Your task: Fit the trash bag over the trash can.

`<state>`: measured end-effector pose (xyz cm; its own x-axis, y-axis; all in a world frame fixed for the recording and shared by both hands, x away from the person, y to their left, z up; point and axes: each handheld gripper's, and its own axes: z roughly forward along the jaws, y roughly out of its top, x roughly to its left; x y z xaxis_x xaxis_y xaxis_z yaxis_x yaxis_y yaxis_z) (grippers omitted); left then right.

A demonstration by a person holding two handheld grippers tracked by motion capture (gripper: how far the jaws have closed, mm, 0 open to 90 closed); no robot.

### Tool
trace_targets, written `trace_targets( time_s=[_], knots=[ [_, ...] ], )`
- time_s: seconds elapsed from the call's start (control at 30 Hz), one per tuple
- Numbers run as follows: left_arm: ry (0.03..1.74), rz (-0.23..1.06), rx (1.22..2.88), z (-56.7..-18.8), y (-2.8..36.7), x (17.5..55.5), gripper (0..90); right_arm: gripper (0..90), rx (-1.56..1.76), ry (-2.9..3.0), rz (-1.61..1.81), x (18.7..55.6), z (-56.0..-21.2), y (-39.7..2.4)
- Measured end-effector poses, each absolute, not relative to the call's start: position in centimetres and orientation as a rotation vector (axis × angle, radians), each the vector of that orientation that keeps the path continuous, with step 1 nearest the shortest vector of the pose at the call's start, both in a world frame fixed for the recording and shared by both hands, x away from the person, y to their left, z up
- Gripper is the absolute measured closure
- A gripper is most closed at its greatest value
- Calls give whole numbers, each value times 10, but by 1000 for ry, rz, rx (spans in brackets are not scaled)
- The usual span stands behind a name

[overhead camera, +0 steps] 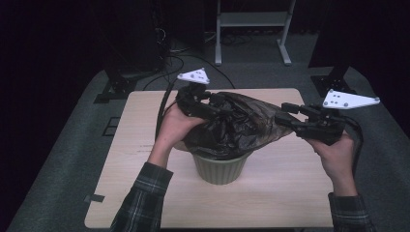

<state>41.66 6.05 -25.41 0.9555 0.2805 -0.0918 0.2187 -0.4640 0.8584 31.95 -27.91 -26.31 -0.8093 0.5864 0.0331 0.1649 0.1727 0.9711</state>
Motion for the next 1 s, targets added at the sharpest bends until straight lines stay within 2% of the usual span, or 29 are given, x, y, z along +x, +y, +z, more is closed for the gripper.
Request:
trace_targets(
  time_s=[0.07, 0.43, 0.5, 0.53, 0.63, 0.7, 0.8, 1.0],
  knots=[
    [368, 29, 2119, -263, 54, 423, 376, 471, 717, 2109, 1673, 319, -265, -281],
    [488, 12, 2380, -289, 29, 432, 366, 469, 725, 2113, 1671, 318, -269, -283],
    [515, -25, 2427, -293, 24, 433, 365, 469, 725, 2119, 1669, 318, -270, -281],
    [533, -20, 2528, -298, 17, 434, 358, 468, 723, 2120, 1671, 318, -271, -280],
    [530, -46, 2580, -304, 9, 434, 352, 466, 718, 2127, 1671, 317, -272, -279],
    [531, -59, 2569, -303, 9, 434, 330, 465, 719, 2130, 1672, 316, -272, -279],
    [533, -11, 2458, -291, 20, 427, 285, 458, 715, 2133, 1669, 314, -272, -281],
    [494, 53, 2303, -267, 46, 408, 271, 454, 696, 2130, 1673, 304, -272, -287]
  ],
)
